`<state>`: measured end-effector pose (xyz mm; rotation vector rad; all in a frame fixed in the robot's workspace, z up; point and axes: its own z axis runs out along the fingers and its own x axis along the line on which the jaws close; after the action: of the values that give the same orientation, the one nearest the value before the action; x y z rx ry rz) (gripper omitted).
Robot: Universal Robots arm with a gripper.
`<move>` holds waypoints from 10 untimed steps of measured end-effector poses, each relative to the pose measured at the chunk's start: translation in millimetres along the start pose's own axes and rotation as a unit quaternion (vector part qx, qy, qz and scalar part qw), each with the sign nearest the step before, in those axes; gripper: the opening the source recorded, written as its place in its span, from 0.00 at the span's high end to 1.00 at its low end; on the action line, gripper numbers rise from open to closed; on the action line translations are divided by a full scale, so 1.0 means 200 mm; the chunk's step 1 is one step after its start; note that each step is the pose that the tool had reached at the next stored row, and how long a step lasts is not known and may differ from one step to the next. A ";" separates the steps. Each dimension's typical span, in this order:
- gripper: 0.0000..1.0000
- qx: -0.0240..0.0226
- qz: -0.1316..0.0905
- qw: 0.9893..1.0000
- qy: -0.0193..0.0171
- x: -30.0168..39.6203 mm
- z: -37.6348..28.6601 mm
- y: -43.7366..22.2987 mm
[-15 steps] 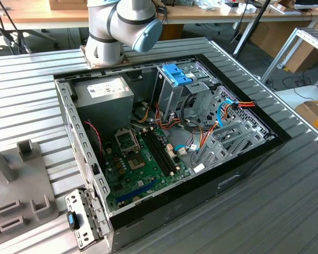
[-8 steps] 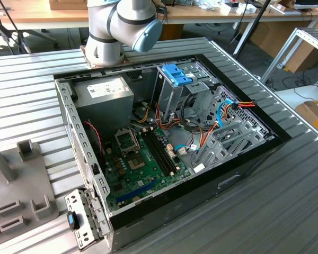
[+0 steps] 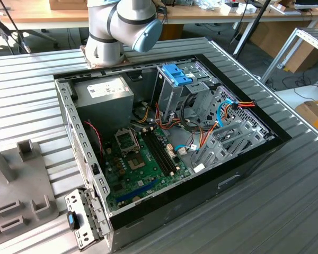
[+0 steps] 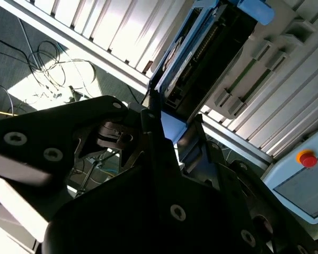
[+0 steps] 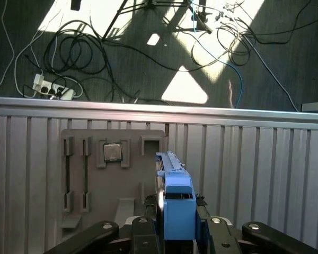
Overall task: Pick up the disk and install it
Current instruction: 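Pick up the disk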
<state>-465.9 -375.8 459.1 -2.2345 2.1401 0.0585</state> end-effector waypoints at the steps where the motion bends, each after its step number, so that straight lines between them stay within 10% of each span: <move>1: 0.64 0.000 0.000 1.000 0.000 0.000 0.000 0.000; 10: 0.64 0.000 0.000 1.000 0.000 -0.002 -0.039 0.000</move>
<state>-465.9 -375.8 466.9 -2.2345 2.1402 0.0585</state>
